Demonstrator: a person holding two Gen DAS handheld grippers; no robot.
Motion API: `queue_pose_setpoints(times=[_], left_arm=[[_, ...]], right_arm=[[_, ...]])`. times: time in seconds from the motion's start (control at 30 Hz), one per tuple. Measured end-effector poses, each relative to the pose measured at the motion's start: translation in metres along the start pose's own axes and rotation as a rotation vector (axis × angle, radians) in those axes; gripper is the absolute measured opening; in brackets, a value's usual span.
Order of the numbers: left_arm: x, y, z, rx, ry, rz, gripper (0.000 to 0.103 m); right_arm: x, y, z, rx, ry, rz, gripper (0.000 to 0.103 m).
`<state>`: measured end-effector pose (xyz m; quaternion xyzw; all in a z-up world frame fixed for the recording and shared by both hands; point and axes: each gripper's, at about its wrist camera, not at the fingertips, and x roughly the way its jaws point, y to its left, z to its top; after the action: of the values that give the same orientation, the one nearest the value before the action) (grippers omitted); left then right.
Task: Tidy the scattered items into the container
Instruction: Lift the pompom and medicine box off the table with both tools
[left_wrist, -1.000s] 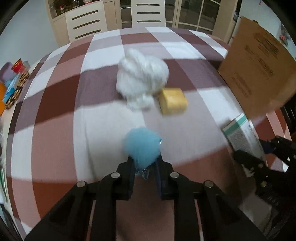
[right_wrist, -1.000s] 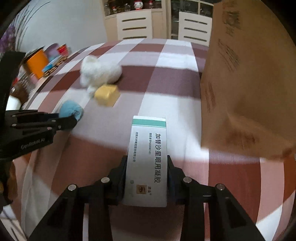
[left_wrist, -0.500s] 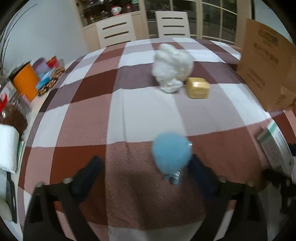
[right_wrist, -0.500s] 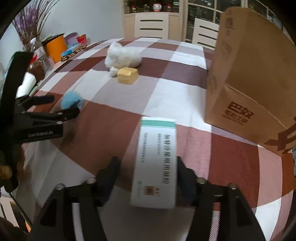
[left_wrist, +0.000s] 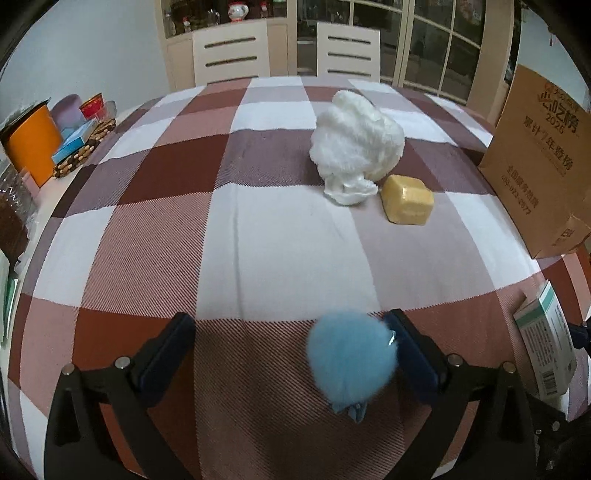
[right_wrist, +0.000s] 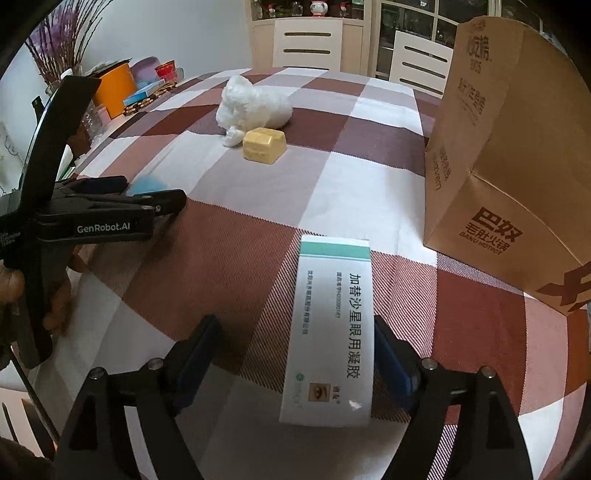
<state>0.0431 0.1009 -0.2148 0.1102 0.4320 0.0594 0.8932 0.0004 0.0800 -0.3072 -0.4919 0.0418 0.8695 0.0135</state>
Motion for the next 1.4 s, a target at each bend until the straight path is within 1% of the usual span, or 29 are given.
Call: queue_pose_setpoints(times=[0.07, 0.13, 0.2, 0.27, 0.33, 0.4, 0.43, 0.47, 0.5, 0.53, 0.57, 0.63, 0.73, 0.83, 0.9, 0.97, 1.07, 1.17, 1.3, 1.4], left_arm=[[0.0, -0.002, 0.005, 0.003, 0.049, 0.003, 0.103], [-0.005, -0.011, 0.003, 0.031, 0.051, -0.025, 0.103], [-0.009, -0.026, -0.002, 0.09, 0.054, -0.055, 0.103], [-0.008, -0.038, -0.007, 0.136, 0.065, -0.068, 0.101], [-0.011, -0.045, -0.011, 0.153, 0.047, -0.093, 0.09], [-0.013, -0.048, -0.009, 0.162, 0.043, -0.107, 0.071], [-0.014, -0.049, -0.008, 0.167, 0.04, -0.113, 0.063], [-0.015, -0.05, -0.007, 0.171, 0.034, -0.118, 0.036], [-0.016, -0.05, -0.005, 0.172, 0.034, -0.132, 0.029], [-0.016, -0.049, -0.003, 0.164, 0.042, -0.163, 0.029], [-0.016, -0.046, -0.001, 0.149, 0.047, -0.199, 0.028], [-0.019, -0.043, -0.002, 0.129, 0.048, -0.242, 0.028], [-0.028, -0.043, -0.004, 0.12, 0.049, -0.264, 0.028], [-0.033, -0.042, -0.005, 0.094, 0.074, -0.28, 0.028], [-0.035, -0.042, -0.008, 0.086, 0.093, -0.26, 0.028], [-0.039, -0.044, -0.009, 0.09, 0.112, -0.222, 0.028], [-0.05, -0.053, -0.006, 0.134, 0.138, -0.122, 0.028], [-0.071, -0.064, 0.004, 0.161, 0.124, -0.066, 0.028], [-0.101, -0.078, 0.026, 0.143, 0.095, -0.063, 0.028], [-0.119, -0.095, 0.044, 0.14, 0.09, -0.074, 0.029]], right_arm=[[0.001, -0.002, 0.002, 0.022, 0.003, 0.0, 0.083], [0.002, -0.003, 0.004, 0.035, 0.006, -0.008, 0.083], [0.003, -0.003, 0.006, 0.038, 0.008, -0.014, 0.083], [0.004, -0.004, 0.007, 0.044, 0.01, -0.013, 0.083], [0.004, -0.005, 0.008, 0.05, 0.015, -0.009, 0.083], [0.004, -0.004, 0.009, 0.051, 0.022, -0.009, 0.083], [0.004, -0.004, 0.01, 0.052, 0.024, -0.01, 0.079], [0.004, -0.004, 0.011, 0.052, 0.021, -0.016, 0.072], [0.003, -0.005, 0.012, 0.048, 0.016, -0.027, 0.042], [0.002, -0.005, 0.014, 0.045, 0.016, -0.025, 0.038], [0.003, -0.007, 0.016, 0.05, 0.022, -0.01, 0.038], [0.003, -0.01, 0.017, 0.064, 0.034, 0.02, 0.038], [0.001, -0.012, 0.016, 0.076, 0.045, 0.036, 0.038], [-0.001, -0.015, 0.014, 0.089, 0.063, 0.04, 0.038], [-0.004, -0.017, 0.011, 0.103, 0.079, 0.047, 0.038], [-0.009, -0.022, 0.009, 0.115, 0.087, 0.052, 0.038], [-0.025, -0.034, 0.009, 0.13, 0.084, 0.044, 0.038], [-0.049, -0.05, 0.011, 0.148, 0.065, 0.03, 0.038], [-0.097, -0.071, 0.019, 0.161, 0.007, 0.001, 0.038], [-0.138, -0.086, 0.025, 0.18, -0.054, -0.029, 0.038]])
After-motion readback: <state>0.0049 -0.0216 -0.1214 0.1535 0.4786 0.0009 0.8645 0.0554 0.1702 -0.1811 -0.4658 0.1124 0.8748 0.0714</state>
